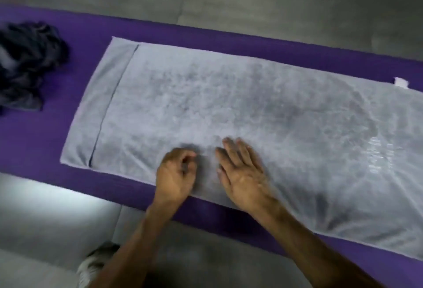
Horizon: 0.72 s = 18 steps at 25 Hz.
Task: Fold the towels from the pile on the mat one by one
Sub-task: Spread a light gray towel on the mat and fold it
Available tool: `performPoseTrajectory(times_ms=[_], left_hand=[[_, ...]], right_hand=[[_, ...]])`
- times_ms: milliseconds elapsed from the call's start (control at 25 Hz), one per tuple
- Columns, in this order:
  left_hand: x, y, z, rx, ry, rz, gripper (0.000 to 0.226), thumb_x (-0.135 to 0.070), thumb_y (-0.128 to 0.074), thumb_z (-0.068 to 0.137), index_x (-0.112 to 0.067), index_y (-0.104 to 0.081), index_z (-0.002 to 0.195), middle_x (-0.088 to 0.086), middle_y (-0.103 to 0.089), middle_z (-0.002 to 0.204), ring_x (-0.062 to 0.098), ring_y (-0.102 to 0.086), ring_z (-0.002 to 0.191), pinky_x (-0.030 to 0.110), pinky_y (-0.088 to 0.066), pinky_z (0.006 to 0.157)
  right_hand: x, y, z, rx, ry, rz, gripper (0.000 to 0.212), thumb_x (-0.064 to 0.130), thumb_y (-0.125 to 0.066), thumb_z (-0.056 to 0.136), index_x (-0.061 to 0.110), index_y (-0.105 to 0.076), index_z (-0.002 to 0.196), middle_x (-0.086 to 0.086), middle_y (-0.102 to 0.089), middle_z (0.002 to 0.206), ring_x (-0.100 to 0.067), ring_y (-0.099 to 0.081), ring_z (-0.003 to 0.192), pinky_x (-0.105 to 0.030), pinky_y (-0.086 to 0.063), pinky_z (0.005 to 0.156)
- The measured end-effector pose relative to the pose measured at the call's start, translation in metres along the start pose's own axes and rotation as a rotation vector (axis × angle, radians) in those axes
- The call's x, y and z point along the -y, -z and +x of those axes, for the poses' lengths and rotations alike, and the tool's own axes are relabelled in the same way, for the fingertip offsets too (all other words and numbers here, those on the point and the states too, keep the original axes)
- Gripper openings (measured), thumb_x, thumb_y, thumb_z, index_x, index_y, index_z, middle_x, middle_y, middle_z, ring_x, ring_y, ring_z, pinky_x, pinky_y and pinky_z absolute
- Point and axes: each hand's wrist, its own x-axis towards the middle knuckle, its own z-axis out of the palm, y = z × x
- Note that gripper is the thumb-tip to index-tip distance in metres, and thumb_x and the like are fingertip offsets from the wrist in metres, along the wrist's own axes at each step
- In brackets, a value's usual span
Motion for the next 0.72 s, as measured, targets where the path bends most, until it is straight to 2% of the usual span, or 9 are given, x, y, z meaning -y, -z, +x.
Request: performPoseTrajectory(times_ms=[120, 200, 280, 320, 400, 480, 600, 640, 720], left_hand=[[0.070, 0.071, 0.023, -0.189, 0.140, 0.117, 0.026, -0.031, -0.053, 0.086, -0.013, -0.068, 0.097, 0.006, -0.068, 0.094, 0.025, -0.065, 0.084, 0.036, -0.053, 0.074], [0.111, 0.111, 0.037, -0.272, 0.296, 0.247, 0.024, -0.027, -0.058, 0.091, -0.009, -0.065, 0.105, 0.013, -0.068, 0.098, 0.029, -0.065, 0.085, 0.032, -0.048, 0.071], [0.140, 0.137, 0.048, -0.251, 0.401, 0.332, 0.029, -0.026, -0.062, 0.090, -0.010, -0.063, 0.113, 0.015, -0.064, 0.107, 0.030, -0.062, 0.089, 0.034, -0.048, 0.073], [0.150, 0.144, 0.050, -0.195, 0.386, 0.386, 0.033, -0.030, -0.062, 0.088, -0.011, -0.062, 0.116, 0.015, -0.063, 0.110, 0.031, -0.060, 0.092, 0.037, -0.049, 0.076], [0.158, 0.147, 0.046, -0.042, 0.258, 0.513, 0.039, -0.031, -0.059, 0.086, -0.010, -0.062, 0.119, 0.015, -0.060, 0.114, 0.037, -0.057, 0.100, 0.046, -0.048, 0.084], [0.157, 0.148, 0.036, 0.010, 0.173, 0.559, 0.040, -0.035, -0.053, 0.086, -0.010, -0.062, 0.116, 0.014, -0.061, 0.112, 0.037, -0.057, 0.096, 0.044, -0.049, 0.082], [0.150, 0.157, 0.040, -0.123, 0.227, 0.411, 0.033, -0.043, -0.049, 0.094, -0.017, -0.058, 0.112, 0.005, -0.066, 0.094, 0.026, -0.063, 0.079, 0.036, -0.052, 0.067], [0.152, 0.160, 0.047, -0.169, 0.283, 0.380, 0.033, -0.042, -0.050, 0.095, -0.017, -0.054, 0.116, 0.006, -0.065, 0.094, 0.026, -0.063, 0.080, 0.036, -0.050, 0.067], [0.163, 0.167, 0.066, -0.225, 0.459, 0.442, 0.045, -0.044, -0.052, 0.088, -0.016, -0.051, 0.123, 0.015, -0.060, 0.108, 0.037, -0.058, 0.098, 0.044, -0.049, 0.080]], right_hand=[[0.039, -0.020, 0.030, 0.106, 0.297, -0.066, 0.054, 0.041, -0.036, 0.099, 0.022, -0.039, 0.149, -0.003, -0.033, 0.158, -0.030, -0.026, 0.147, -0.046, -0.023, 0.118], [0.047, -0.033, 0.032, 0.177, 0.396, -0.124, 0.056, 0.045, -0.033, 0.102, 0.024, -0.028, 0.154, -0.003, -0.020, 0.163, -0.031, -0.012, 0.151, -0.050, -0.018, 0.119], [0.045, -0.037, 0.029, 0.174, 0.393, -0.137, 0.057, 0.047, -0.032, 0.102, 0.024, -0.026, 0.155, -0.003, -0.014, 0.164, -0.031, -0.007, 0.151, -0.053, -0.017, 0.119], [0.044, -0.038, 0.030, 0.162, 0.392, -0.133, 0.058, 0.047, -0.033, 0.102, 0.024, -0.028, 0.154, -0.003, -0.015, 0.164, -0.031, -0.008, 0.151, -0.053, -0.017, 0.119], [0.044, -0.038, 0.030, 0.145, 0.399, -0.115, 0.058, 0.047, -0.036, 0.101, 0.023, -0.030, 0.153, -0.003, -0.018, 0.163, -0.030, -0.010, 0.151, -0.054, -0.019, 0.118], [0.043, -0.038, 0.030, 0.132, 0.413, -0.109, 0.059, 0.048, -0.037, 0.101, 0.023, -0.028, 0.154, -0.004, -0.017, 0.163, -0.031, -0.010, 0.151, -0.054, -0.020, 0.118], [0.042, -0.037, 0.030, 0.125, 0.424, -0.110, 0.061, 0.049, -0.038, 0.100, 0.023, -0.028, 0.154, -0.005, -0.018, 0.163, -0.031, -0.011, 0.151, -0.055, -0.023, 0.116], [0.042, -0.037, 0.030, 0.119, 0.421, -0.109, 0.060, 0.049, -0.039, 0.100, 0.024, -0.029, 0.154, -0.004, -0.019, 0.163, -0.031, -0.012, 0.151, -0.056, -0.024, 0.116], [0.042, -0.038, 0.031, 0.124, 0.411, -0.105, 0.059, 0.048, -0.039, 0.100, 0.024, -0.031, 0.153, -0.004, -0.020, 0.163, -0.031, -0.013, 0.150, -0.056, -0.024, 0.116]])
